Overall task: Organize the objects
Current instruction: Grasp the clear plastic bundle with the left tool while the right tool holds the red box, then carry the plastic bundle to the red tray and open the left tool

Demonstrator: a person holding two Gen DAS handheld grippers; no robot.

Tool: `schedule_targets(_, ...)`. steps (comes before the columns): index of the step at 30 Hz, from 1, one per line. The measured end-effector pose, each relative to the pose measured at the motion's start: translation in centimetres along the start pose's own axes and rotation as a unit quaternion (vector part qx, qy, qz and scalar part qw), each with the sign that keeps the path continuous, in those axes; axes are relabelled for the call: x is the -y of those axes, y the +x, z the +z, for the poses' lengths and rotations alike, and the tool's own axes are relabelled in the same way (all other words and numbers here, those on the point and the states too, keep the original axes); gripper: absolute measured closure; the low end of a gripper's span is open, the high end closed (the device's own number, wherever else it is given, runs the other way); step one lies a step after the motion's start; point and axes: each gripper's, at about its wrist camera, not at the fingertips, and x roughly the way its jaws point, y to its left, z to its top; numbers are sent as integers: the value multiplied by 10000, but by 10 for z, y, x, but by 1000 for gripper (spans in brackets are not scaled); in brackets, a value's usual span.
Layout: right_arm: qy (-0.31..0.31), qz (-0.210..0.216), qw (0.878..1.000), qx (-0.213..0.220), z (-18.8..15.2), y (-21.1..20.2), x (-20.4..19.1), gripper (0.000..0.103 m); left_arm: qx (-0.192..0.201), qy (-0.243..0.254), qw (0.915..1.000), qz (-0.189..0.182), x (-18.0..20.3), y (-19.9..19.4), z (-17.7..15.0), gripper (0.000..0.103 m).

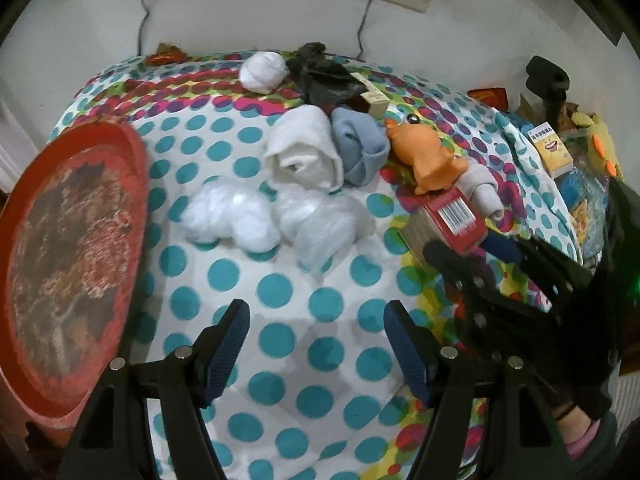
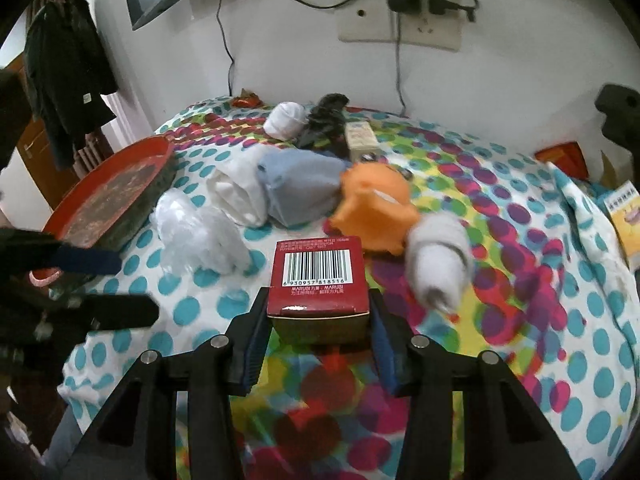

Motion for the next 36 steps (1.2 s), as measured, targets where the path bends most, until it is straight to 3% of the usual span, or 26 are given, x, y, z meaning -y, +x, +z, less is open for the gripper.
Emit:
schedule_targets(6,39,48,9999,85,-5,-5,6,59,169,198,9995,-180,9,6,21,32)
schedule_targets(20,223,299,9993,-2,-5,-1,13,57,239,938,9950,241,18,45,39,32)
schedule_targets(21,217,294,9993,-9,-5,0,13,56,201,997,9944,290,19,47,40,34)
schedule_targets(22,223,297,9993,-8,-5,0,13,56,171,1054,9937,345,19,49,40,48)
schedule_targets(23,230,302,9993,-6,-5,0,13,56,133,1111,9930,378,19,52,41,55)
schedule_targets(30,333,358,9988,-72,-4,3,16,55,109,1125,9930,332,17,43,39,56)
schedule_targets(36,311,319,9990,-64,-5,2,16,55,132,1108,9937,80,17,19,28,56)
